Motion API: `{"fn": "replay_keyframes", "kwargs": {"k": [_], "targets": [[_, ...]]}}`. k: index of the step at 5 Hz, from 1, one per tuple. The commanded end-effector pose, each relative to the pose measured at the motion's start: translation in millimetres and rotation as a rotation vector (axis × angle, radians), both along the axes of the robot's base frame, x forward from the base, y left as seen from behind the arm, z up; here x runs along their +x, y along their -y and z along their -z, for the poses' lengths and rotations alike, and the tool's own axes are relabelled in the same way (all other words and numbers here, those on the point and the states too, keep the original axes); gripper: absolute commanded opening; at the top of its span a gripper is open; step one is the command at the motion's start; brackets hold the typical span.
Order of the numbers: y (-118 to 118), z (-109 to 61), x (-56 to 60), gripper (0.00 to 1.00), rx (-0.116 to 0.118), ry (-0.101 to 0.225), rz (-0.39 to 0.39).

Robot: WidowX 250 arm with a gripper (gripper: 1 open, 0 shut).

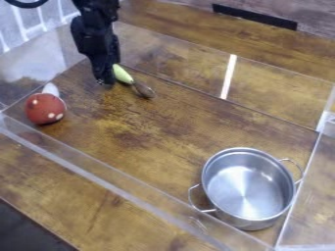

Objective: Move the green spoon to the left

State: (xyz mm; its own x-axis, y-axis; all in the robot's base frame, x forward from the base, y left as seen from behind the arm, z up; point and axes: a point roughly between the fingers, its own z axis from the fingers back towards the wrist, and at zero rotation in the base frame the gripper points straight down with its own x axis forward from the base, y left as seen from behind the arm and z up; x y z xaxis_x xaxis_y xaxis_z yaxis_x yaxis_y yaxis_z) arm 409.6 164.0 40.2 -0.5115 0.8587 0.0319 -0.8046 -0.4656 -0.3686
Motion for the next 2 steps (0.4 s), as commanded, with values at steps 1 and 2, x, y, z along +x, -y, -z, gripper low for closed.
{"fn": "replay_keyframes", "kwargs": {"k": [1,2], "targets": [[2,-10.0,-14.5,0.00,-0.015,0.003,-0.038],[15,-9.0,-7.1,0.00,-0.028,0.001,-0.071]]}}
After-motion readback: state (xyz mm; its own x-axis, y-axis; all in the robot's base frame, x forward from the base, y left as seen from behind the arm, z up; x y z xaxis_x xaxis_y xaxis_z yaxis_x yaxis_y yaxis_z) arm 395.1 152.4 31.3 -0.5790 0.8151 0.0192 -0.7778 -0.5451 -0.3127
